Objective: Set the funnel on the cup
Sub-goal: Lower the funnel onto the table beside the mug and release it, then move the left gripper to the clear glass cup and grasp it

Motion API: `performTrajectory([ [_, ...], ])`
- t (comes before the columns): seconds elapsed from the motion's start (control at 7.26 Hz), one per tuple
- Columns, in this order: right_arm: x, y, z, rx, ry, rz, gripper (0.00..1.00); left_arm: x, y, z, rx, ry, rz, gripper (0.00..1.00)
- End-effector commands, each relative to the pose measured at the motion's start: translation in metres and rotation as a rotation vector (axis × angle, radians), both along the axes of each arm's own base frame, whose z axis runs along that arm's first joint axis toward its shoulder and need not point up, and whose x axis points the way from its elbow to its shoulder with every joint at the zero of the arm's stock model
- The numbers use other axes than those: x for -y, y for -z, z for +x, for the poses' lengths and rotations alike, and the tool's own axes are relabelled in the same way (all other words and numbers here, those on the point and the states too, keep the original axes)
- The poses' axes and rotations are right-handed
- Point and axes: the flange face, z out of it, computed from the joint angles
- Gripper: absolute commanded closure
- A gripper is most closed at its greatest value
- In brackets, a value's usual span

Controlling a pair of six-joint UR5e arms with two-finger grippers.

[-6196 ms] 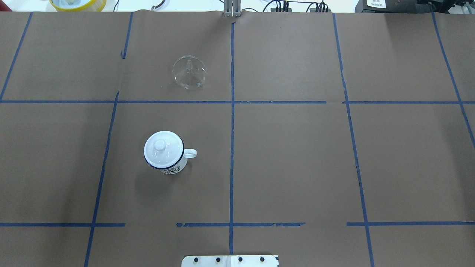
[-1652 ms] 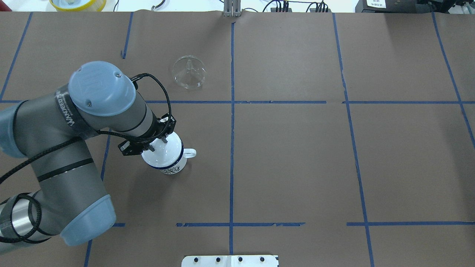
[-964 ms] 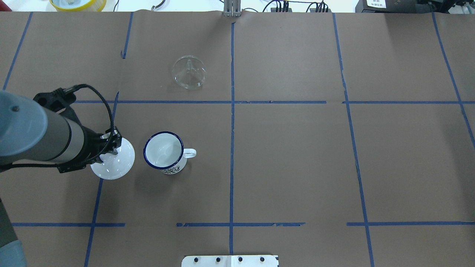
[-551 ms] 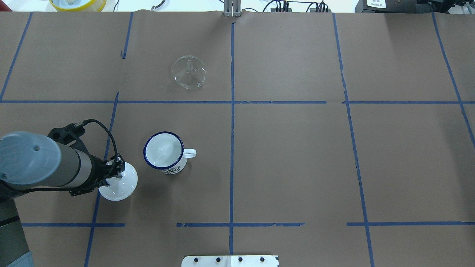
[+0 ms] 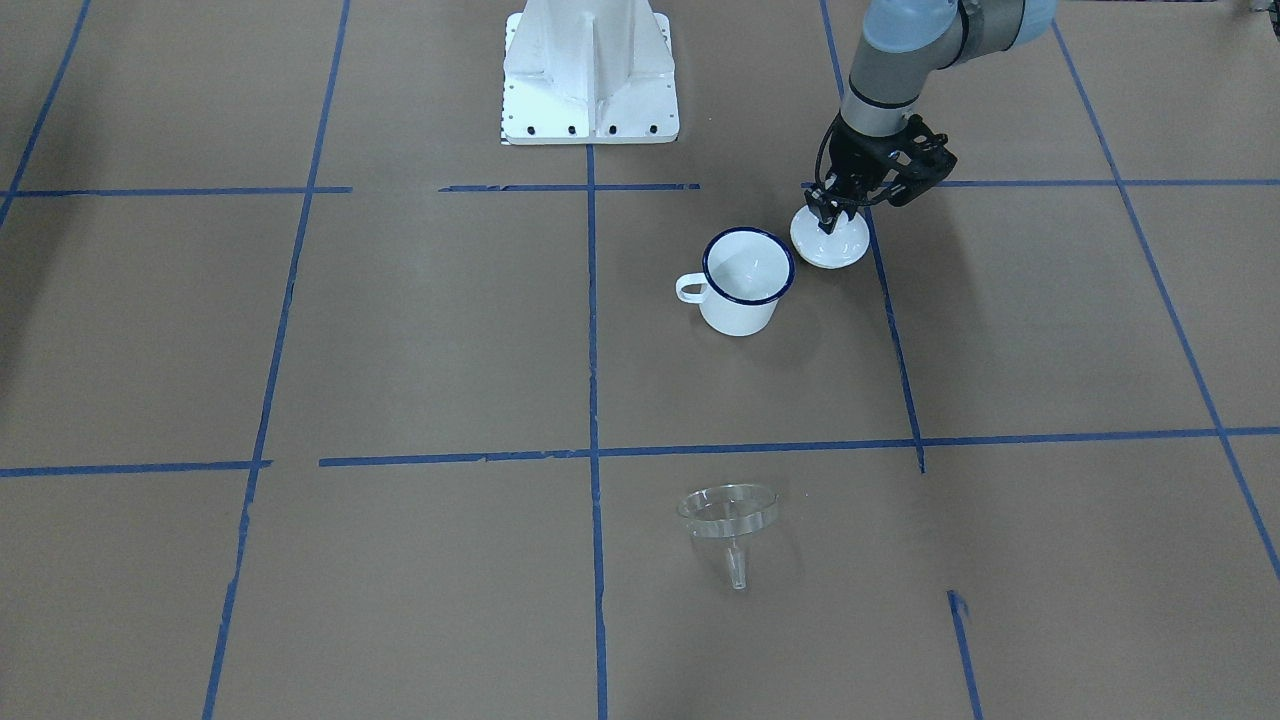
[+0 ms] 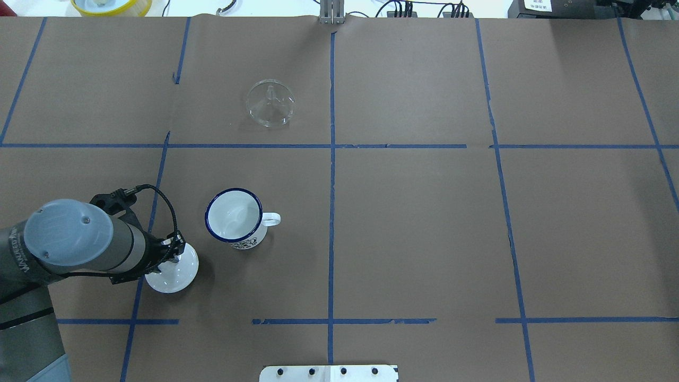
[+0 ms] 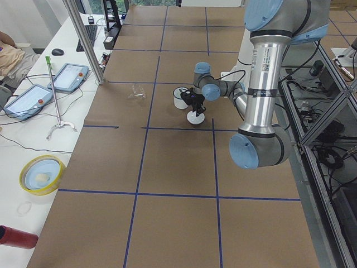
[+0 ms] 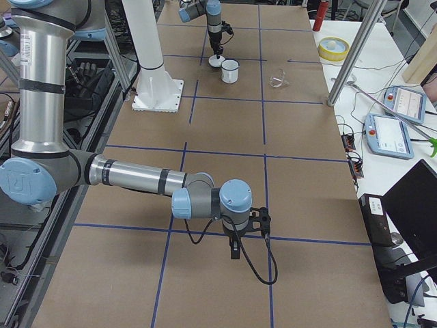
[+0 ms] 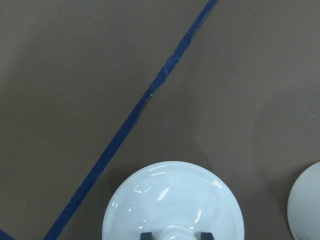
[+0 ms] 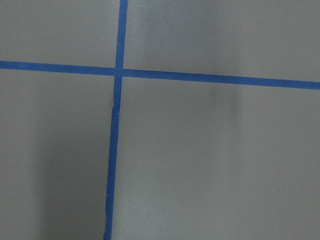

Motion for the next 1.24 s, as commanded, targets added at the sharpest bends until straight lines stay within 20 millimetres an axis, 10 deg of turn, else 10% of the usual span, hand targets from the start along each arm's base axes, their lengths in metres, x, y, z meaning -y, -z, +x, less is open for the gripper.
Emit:
performTrajectory([
  [0.0,0.000,0.000,0.000,0.000,0.000,0.000,0.00,0.001,0.000,0.000,-0.013,-0.016,0.022,0.60],
  [0.14,0.000,0.000,0.000,0.000,0.000,0.000,0.00,0.002,-0.001,-0.003,-0.028,-0.011,0.027,0.01],
  [0.41,0.000,0.000,0.000,0.000,0.000,0.000,0.00,0.004,0.006,-0.017,-0.041,0.008,0.029,0.00],
  [0.83,0.000,0.000,0.000,-0.002,0.000,0.000,0.00,0.046,0.064,-0.114,-0.185,0.127,-0.021,0.00],
  [1.1,0.000,0.000,0.000,0.000,0.000,0.000,0.00,0.095,0.123,-0.062,-0.282,0.244,-0.096,0.00],
])
